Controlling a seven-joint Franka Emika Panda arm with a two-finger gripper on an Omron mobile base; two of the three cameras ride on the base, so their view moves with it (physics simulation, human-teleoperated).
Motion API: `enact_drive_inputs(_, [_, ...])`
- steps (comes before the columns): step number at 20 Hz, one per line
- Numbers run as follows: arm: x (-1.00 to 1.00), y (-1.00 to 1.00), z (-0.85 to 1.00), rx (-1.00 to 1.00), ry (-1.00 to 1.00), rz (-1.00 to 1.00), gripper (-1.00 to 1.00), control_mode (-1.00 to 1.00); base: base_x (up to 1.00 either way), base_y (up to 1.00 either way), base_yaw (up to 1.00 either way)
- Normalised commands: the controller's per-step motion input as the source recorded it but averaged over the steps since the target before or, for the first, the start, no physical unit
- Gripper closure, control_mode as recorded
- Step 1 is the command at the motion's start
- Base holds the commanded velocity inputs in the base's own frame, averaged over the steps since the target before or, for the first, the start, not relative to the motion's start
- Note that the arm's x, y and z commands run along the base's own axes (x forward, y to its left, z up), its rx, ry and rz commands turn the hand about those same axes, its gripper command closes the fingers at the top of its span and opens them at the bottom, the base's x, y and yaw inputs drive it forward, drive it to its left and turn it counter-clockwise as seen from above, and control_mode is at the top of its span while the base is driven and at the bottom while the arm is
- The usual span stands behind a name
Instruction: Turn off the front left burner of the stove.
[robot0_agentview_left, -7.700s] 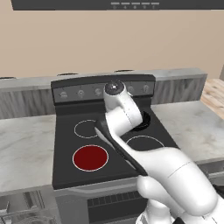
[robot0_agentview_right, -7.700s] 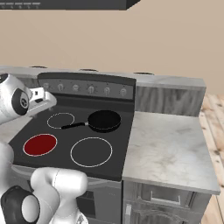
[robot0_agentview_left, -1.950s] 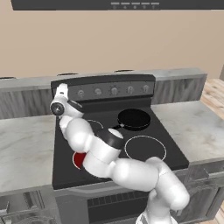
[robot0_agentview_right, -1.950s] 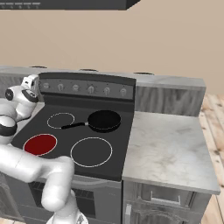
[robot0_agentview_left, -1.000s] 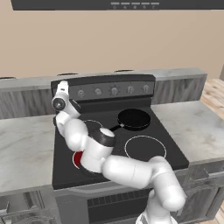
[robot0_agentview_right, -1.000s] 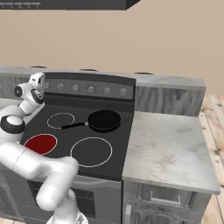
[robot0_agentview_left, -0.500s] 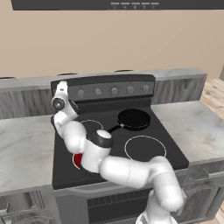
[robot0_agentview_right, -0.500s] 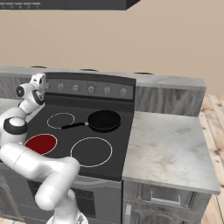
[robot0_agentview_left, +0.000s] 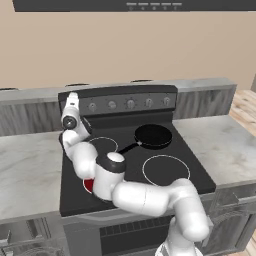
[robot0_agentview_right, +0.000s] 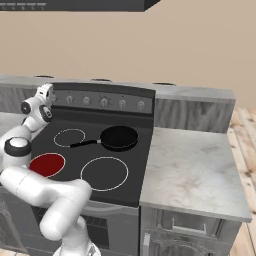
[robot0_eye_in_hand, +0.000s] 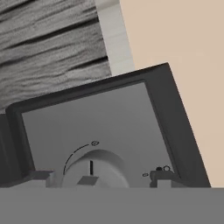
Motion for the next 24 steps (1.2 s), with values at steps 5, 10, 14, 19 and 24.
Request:
enact_drive_inputs(5, [0.00, 0.08, -0.20, -0.02, 0.02, 0.00, -1.00, -1.00, 0.00, 0.00, 0.00])
enact_drive_inputs(10, [0.02, 0.11, -0.04, 0.00, 0.02, 0.00, 1.00, -1.00, 0.00, 0.00, 0.00])
enact_drive_inputs(14, [0.03, 0.09, 0.00, 0.00, 0.02, -0.02, 1.00, -1.00, 0.00, 0.00, 0.00])
enact_drive_inputs(19, [0.00, 0.01, 0.00, 0.04, 0.01, -0.04, 1.00, -1.00, 0.00, 0.00, 0.00])
enact_drive_inputs(24, [0.00, 0.00, 0.00, 0.17, 0.00, -0.11, 1.00, -1.00, 0.00, 0.00, 0.00])
